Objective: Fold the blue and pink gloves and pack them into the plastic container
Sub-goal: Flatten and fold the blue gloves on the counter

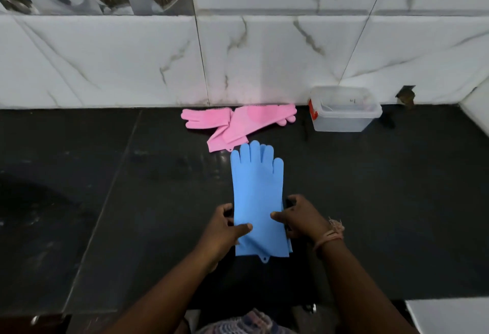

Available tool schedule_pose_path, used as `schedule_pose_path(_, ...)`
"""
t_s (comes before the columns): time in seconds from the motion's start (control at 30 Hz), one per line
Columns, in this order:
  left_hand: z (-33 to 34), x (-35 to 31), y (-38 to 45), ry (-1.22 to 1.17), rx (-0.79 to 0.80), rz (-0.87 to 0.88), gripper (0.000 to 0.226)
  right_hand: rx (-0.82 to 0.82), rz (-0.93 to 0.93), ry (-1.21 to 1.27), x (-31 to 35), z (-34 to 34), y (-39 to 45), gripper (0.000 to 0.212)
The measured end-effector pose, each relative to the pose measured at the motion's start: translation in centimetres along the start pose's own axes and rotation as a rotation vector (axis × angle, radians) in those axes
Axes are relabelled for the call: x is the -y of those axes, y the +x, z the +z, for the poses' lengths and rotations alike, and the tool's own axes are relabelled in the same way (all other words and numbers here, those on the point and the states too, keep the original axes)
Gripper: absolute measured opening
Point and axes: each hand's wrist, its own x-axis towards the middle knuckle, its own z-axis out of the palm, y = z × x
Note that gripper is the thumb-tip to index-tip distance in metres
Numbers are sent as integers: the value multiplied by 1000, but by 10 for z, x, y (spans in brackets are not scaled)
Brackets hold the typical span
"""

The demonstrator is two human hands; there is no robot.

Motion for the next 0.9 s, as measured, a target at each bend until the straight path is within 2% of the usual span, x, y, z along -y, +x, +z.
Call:
schedule_pose_path(0.07,-2,9,-5,65,2,22,62,-1,-22,-53,-9,2,-6,74)
schedule_pose_path(0.17,-2,12,-10,156,-59,44,52,-110,-88,-68,-18,6,-11,67)
schedule_pose_path(0.3,0,7,-16,456,-174,146,34,-210,-189,-170,-22,17,-15,52)
schedule_pose_path(0.43,1,-8,-14,572,-245,166,26,-322,-255,-271,-18,17,-13,37)
schedule_pose_path(0.6,-5,-19,-3,237,-155,-48,30,-294,-226,-145,-10,21,-4,21)
schedule_pose_path(0.77,-7,-27,5,362,-156,-58,32,-242,-176,-221,-11,21,8,23)
schedule_pose_path(0.9,-10,-44,19,343,-138,6,32,-231,-182,-207,-1,15,24,25)
